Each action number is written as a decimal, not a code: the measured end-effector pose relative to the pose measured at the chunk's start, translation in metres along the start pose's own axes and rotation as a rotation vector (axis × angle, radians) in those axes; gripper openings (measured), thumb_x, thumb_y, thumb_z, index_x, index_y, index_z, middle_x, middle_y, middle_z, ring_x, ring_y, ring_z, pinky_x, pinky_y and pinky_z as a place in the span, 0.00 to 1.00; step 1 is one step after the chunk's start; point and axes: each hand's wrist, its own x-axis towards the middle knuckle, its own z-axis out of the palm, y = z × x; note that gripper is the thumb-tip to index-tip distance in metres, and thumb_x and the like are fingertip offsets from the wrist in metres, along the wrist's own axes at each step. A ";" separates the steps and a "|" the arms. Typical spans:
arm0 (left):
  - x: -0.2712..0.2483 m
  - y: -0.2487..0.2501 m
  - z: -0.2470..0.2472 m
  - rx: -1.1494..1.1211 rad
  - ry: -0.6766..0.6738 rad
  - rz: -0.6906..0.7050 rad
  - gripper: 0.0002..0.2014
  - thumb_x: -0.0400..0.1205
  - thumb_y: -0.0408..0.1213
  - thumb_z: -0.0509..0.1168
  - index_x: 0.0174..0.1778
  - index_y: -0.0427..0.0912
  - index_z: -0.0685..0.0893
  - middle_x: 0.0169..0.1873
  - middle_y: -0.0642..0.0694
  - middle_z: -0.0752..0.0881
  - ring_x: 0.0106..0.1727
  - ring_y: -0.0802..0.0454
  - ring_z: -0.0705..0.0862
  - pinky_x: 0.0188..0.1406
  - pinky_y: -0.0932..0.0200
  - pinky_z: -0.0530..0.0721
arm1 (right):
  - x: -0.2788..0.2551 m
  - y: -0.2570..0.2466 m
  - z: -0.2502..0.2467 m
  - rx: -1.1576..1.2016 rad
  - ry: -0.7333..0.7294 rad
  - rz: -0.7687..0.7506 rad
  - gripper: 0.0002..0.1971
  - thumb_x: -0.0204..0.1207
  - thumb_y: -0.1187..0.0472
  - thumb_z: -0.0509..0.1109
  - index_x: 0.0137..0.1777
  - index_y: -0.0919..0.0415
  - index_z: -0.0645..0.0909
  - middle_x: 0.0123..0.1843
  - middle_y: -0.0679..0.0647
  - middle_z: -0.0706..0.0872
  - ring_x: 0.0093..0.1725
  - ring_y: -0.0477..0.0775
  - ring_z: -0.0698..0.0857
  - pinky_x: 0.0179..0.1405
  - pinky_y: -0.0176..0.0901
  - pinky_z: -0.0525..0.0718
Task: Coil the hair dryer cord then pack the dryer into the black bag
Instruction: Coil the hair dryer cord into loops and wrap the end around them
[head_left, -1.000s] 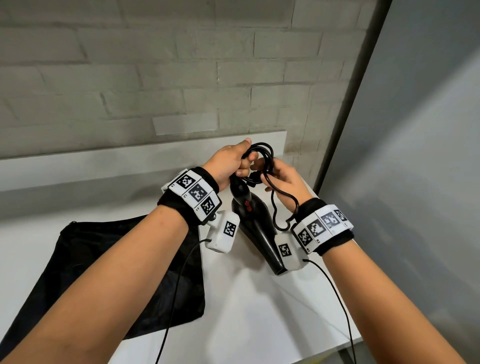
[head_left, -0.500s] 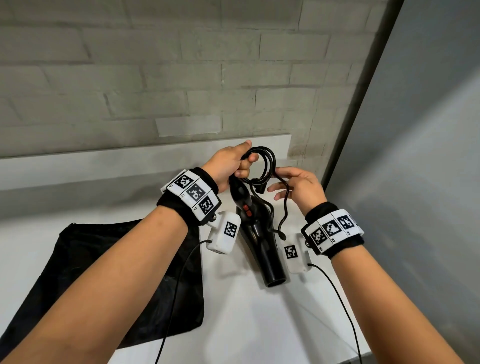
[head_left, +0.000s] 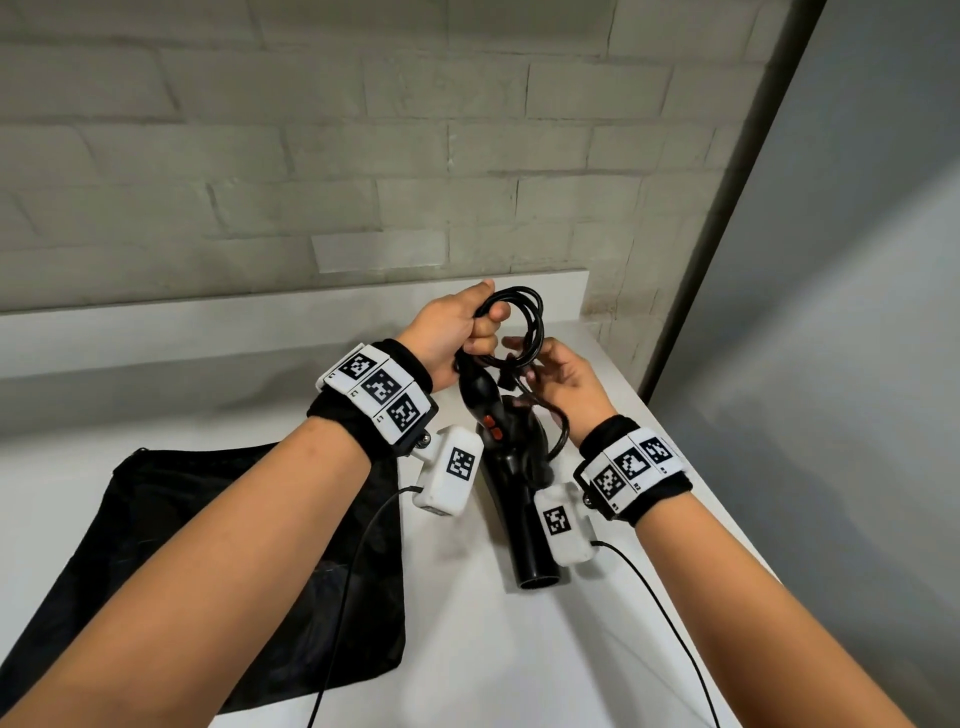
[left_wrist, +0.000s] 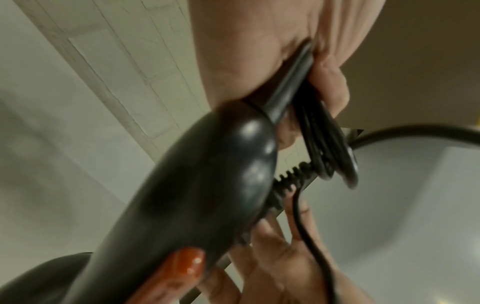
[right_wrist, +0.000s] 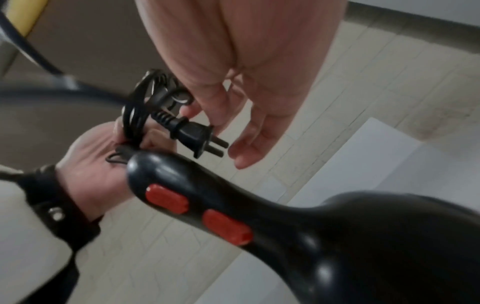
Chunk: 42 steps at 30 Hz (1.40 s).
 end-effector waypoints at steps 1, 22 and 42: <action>0.000 0.000 0.000 -0.004 0.003 0.003 0.22 0.87 0.47 0.44 0.27 0.44 0.67 0.09 0.57 0.60 0.11 0.63 0.58 0.09 0.72 0.55 | 0.001 -0.002 0.002 0.060 0.003 -0.033 0.18 0.67 0.84 0.60 0.44 0.60 0.75 0.49 0.49 0.84 0.33 0.34 0.85 0.32 0.31 0.86; 0.002 -0.002 -0.007 -0.058 0.082 0.019 0.22 0.87 0.47 0.45 0.28 0.44 0.68 0.09 0.57 0.60 0.11 0.62 0.58 0.11 0.69 0.53 | 0.005 0.035 -0.049 -0.904 0.150 0.350 0.10 0.75 0.68 0.63 0.49 0.64 0.86 0.39 0.57 0.84 0.44 0.56 0.81 0.40 0.34 0.76; 0.003 -0.003 0.009 -0.144 -0.029 0.063 0.21 0.87 0.48 0.42 0.37 0.43 0.72 0.11 0.53 0.65 0.14 0.62 0.65 0.16 0.69 0.62 | -0.007 -0.018 0.001 -0.448 -0.052 -0.064 0.11 0.77 0.74 0.61 0.58 0.74 0.76 0.58 0.69 0.83 0.55 0.53 0.78 0.55 0.31 0.76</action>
